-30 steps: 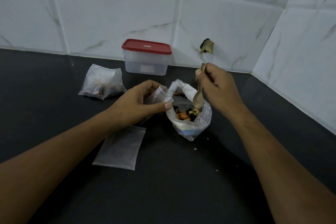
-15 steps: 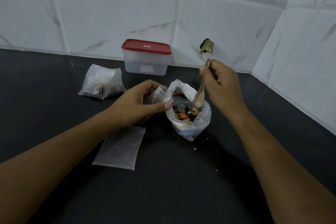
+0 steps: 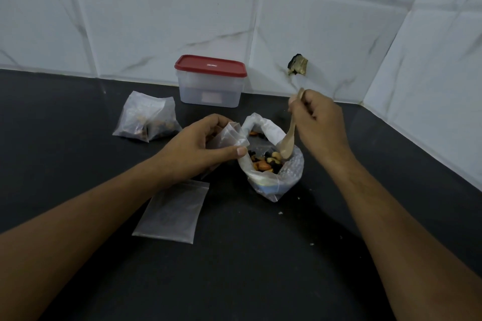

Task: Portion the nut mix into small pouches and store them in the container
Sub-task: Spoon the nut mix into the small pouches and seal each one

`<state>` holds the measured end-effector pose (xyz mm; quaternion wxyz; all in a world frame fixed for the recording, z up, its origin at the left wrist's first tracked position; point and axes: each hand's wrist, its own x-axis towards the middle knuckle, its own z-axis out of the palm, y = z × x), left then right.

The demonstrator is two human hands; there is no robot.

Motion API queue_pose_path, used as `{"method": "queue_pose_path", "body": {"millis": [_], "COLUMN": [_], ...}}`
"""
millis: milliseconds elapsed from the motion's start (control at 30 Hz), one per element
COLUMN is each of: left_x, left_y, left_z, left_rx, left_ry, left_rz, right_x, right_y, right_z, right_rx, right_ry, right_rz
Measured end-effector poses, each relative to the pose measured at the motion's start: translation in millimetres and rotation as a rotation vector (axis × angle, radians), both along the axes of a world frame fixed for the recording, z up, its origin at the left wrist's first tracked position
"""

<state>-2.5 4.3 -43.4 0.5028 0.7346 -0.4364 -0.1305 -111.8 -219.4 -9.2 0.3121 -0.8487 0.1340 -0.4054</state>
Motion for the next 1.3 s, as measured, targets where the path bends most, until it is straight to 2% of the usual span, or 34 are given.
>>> {"method": "queue_pose_path", "body": {"millis": [67, 133, 367, 500, 867, 1300], "left_x": [-1, -2, -4, -2, -2, -4], "left_y": [0, 0, 0, 1, 1, 0], "left_z": [1, 2, 2, 2, 2, 4], "left_rx": [0.000, 0.007, 0.001, -0.010, -0.010, 0.002], "left_ry": [-0.002, -0.006, -0.004, -0.008, -0.005, -0.003], "left_rz": [0.003, 0.006, 0.007, 0.005, -0.006, 0.011], "right_x": [2, 4, 3, 5, 8, 9], "right_y": [3, 4, -4, -2, -5, -8], "right_z": [-4, -7, -5, -8, -15, -18], "right_rx": [-0.031, 0.030, 0.324, 0.286, 0.443, 0.636], "right_ry": [0.073, 0.093, -0.002, 0.053, 0.028, 0.179], "right_rz": [0.033, 0.077, 0.098, 0.116, 0.139, 0.173]}}
